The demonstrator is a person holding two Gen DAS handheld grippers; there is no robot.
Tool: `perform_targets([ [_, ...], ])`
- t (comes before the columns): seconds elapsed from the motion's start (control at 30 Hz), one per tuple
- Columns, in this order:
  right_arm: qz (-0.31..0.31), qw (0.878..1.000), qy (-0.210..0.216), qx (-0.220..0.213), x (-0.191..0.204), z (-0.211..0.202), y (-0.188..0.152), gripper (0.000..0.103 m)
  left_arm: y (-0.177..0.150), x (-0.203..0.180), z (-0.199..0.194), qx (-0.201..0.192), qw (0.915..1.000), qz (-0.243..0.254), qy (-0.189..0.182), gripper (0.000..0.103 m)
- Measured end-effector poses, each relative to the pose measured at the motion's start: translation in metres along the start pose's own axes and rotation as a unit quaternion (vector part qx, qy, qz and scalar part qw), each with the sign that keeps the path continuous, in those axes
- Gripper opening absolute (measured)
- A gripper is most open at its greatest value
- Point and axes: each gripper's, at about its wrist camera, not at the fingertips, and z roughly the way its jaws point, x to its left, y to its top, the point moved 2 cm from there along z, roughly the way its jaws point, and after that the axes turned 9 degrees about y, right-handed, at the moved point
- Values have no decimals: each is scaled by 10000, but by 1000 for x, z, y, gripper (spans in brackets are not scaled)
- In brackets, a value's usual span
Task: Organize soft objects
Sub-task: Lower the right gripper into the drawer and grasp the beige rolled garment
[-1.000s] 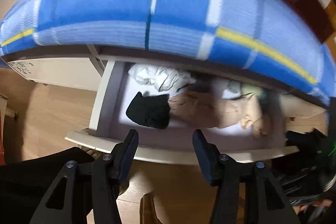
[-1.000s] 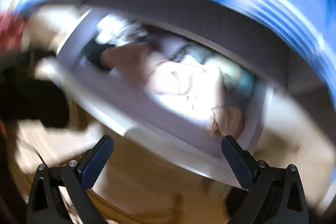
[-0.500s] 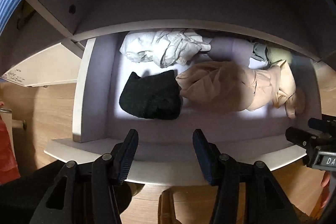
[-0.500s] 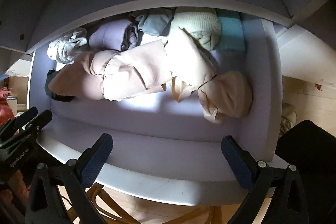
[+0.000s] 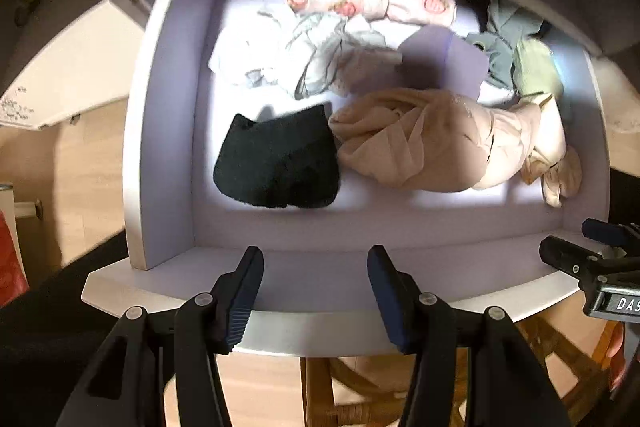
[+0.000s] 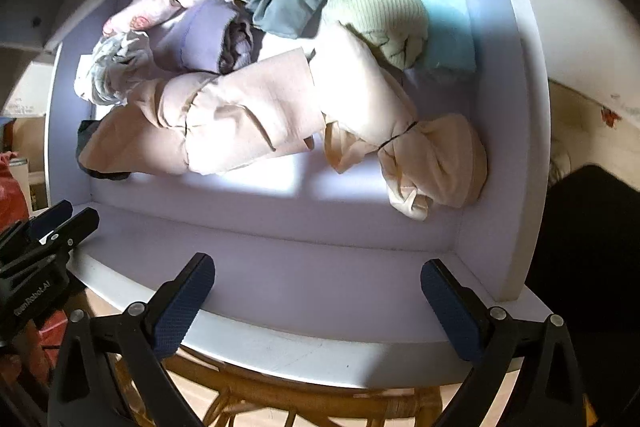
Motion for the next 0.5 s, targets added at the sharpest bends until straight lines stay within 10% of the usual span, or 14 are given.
perform_targets([
  [0.5,-147,9973,-100,713,30,10,68,103,-29,-15,5,689,9952,654,227,55],
])
